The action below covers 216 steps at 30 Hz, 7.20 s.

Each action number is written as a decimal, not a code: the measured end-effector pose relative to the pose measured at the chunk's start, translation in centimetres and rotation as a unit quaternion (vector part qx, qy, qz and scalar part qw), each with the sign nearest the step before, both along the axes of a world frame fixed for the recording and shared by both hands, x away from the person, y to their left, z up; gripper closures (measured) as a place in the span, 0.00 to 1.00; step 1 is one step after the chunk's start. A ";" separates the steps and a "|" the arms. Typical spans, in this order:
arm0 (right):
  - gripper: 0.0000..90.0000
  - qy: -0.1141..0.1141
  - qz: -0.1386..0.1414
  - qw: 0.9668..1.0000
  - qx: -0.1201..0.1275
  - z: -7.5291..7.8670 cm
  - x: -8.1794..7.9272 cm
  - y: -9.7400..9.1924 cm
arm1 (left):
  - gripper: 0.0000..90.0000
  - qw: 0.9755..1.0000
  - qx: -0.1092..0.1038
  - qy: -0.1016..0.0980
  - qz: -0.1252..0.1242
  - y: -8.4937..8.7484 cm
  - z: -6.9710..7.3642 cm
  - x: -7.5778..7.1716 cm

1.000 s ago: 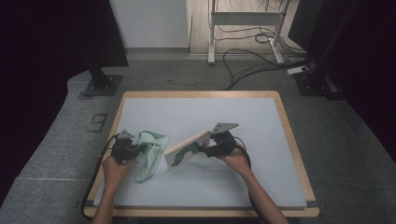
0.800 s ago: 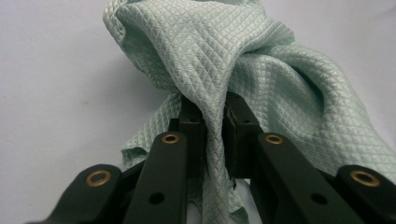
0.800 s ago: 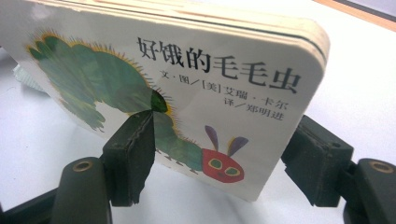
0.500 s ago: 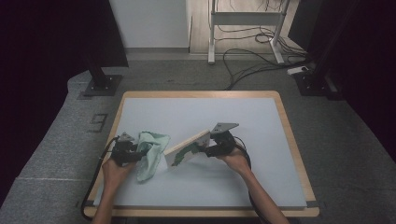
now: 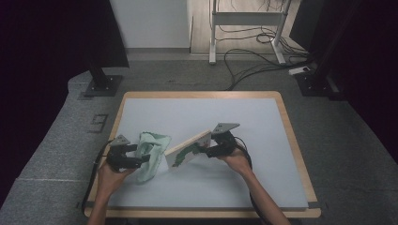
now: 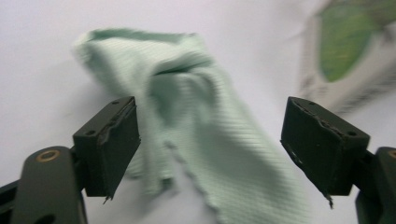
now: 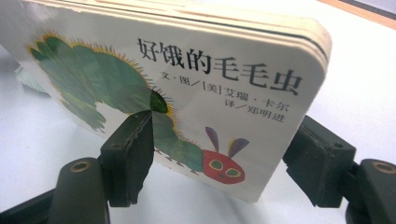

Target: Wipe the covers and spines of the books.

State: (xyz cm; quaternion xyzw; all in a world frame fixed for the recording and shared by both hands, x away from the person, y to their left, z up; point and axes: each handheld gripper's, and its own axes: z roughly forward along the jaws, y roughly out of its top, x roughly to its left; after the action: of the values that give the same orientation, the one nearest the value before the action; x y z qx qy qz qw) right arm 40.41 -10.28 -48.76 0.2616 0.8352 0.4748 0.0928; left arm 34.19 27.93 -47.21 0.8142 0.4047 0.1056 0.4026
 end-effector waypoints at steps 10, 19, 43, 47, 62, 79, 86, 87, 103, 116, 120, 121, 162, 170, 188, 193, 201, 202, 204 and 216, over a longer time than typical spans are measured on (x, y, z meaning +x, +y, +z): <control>0.30 0.001 0.001 1.000 -0.001 0.0 0.1 0.0 | 0.18 0.997 -0.003 -0.015 -0.081 -4.1 1.1 -1.8; 0.30 0.001 0.002 1.000 -0.001 0.0 0.1 0.0 | 0.36 0.995 0.020 -0.024 -0.099 -6.8 1.0 -1.4; 0.48 0.002 -0.027 0.999 0.023 -0.1 0.4 -1.9 | 0.81 0.989 0.005 -0.037 -0.143 -8.2 1.4 1.1; 0.48 -0.001 -0.044 0.999 0.030 0.1 0.5 -3.2 | 0.81 0.987 0.004 -0.038 -0.158 -9.3 1.6 2.3; 0.53 -0.003 -0.083 0.996 0.033 -0.2 0.5 -5.7 | 0.76 0.987 0.025 -0.044 -0.151 -11.3 0.8 4.4; 0.46 0.011 -0.061 0.998 0.003 0.5 -1.5 -6.1 | 0.67 0.991 -0.003 -0.034 -0.131 -11.4 0.5 1.8; 0.42 0.020 -0.054 0.998 -0.009 0.8 -2.5 -6.1 | 0.61 0.993 -0.015 -0.022 -0.119 -11.1 0.2 0.8; 0.41 0.022 -0.053 0.998 -0.010 0.8 -2.6 -6.2 | 0.60 0.993 -0.019 -0.018 -0.118 -11.0 0.1 0.7; 0.30 0.035 -0.053 0.998 -0.019 0.6 -5.2 -6.7 | 0.30 0.997 0.006 0.015 -0.081 -11.7 -1.0 -1.3; 0.27 0.039 -0.045 0.998 -0.021 -0.5 -7.1 -7.0 | 0.26 0.997 -0.003 0.034 -0.065 -11.4 -2.5 -3.1; 0.27 0.042 -0.046 0.998 -0.023 -1.1 -7.7 -7.2 | 0.25 0.997 0.001 0.036 -0.073 -11.3 -3.0 -3.3; 0.27 0.041 -0.047 0.998 -0.025 -1.2 -7.8 -7.2 | 0.25 0.997 0.003 0.035 -0.074 -11.3 -3.1 -3.4; 0.42 0.032 -0.034 0.996 -0.077 -4.1 -10.1 -7.3 | 0.32 0.991 0.061 0.004 -0.118 -12.8 -4.9 -5.7; 0.45 0.035 -0.046 0.996 -0.065 -4.3 -8.5 -7.0 | 0.33 0.992 0.057 0.001 -0.109 -12.7 -5.0 -5.1; 0.15 0.022 -0.102 0.991 -0.086 -3.3 -9.5 -11.4 | 0.15 0.995 0.045 0.005 -0.087 -9.0 -1.9 -3.1; 0.12 0.024 -0.135 0.986 -0.091 -3.3 -9.5 -13.6 | 0.12 0.996 0.060 0.004 -0.069 -7.9 -1.0 -1.9; 0.00 0.029 -0.192 0.975 -0.105 -4.1 -9.8 -16.1 | 0.08 0.997 0.066 0.002 -0.042 -6.1 0.2 -0.1; 0.00 0.033 -0.199 0.973 -0.108 -4.4 -9.8 -16.3 | 0.07 0.997 0.074 0.001 -0.035 -5.7 0.6 0.5; 0.00 0.038 -0.204 0.972 -0.114 -4.7 -9.7 -16.5 | 0.07 0.997 0.077 0.000 -0.027 -5.2 0.9 1.1; 0.00 0.046 -0.205 0.972 -0.103 -4.9 -9.6 -16.7 | 0.12 0.995 0.094 -0.008 0.012 -2.9 0.6 5.7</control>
State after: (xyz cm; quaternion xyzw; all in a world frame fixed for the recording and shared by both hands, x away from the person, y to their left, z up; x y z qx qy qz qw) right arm 30.83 -26.94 -53.68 0.4378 0.8114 0.3448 0.1765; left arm 39.86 25.02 -46.63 0.8429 0.3989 0.1548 0.3261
